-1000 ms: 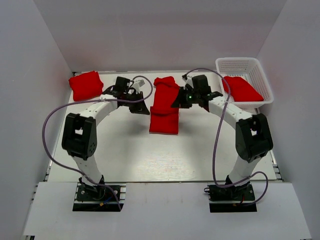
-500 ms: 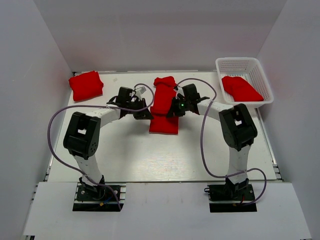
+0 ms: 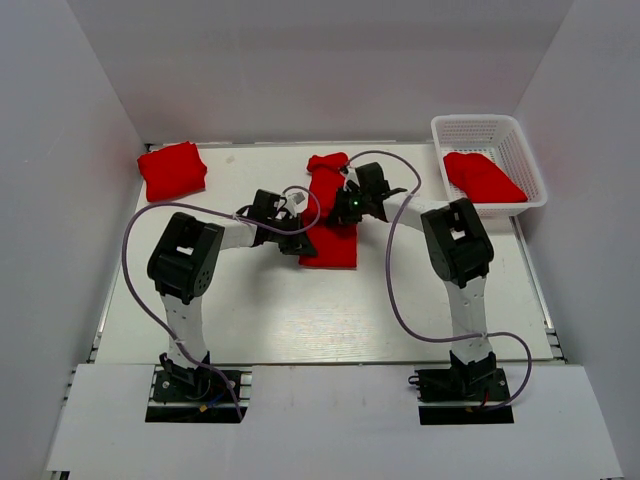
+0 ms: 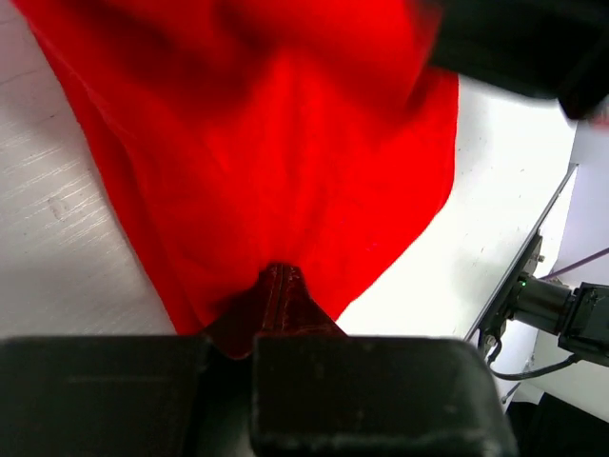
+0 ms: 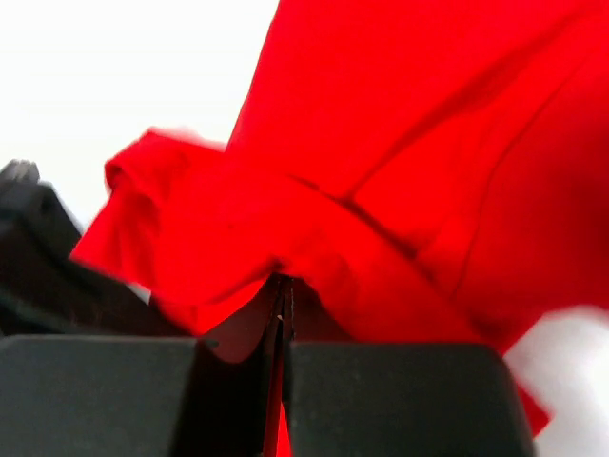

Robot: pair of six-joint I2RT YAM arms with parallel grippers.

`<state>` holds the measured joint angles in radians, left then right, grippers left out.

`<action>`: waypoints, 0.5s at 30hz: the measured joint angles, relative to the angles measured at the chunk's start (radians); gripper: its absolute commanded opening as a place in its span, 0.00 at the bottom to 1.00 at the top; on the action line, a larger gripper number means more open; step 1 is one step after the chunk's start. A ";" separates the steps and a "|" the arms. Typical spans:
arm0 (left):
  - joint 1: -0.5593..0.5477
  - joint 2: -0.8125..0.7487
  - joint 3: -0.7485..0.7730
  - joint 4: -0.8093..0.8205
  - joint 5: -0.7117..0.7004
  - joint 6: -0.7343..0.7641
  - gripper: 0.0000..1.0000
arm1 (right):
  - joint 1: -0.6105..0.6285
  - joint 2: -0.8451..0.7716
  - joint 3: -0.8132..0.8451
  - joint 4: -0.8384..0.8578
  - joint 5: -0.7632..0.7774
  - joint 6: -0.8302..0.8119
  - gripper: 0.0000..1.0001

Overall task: Fold and stack the t-shirts
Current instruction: Fold the folded rectangular tshirt in 1/3 of the way

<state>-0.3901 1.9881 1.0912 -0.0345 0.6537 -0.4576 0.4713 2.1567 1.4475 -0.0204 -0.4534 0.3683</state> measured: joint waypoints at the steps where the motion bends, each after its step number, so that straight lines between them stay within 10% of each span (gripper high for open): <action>1: 0.000 0.000 0.000 0.001 -0.001 0.001 0.00 | 0.000 0.013 0.020 0.000 0.010 -0.002 0.00; 15: -0.001 0.000 0.000 -0.005 -0.003 0.018 0.00 | -0.078 0.102 0.311 -0.045 0.146 -0.064 0.00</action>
<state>-0.3912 1.9881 1.0916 -0.0391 0.6510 -0.4393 0.3935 2.2589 1.7584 -0.0654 -0.3077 0.3046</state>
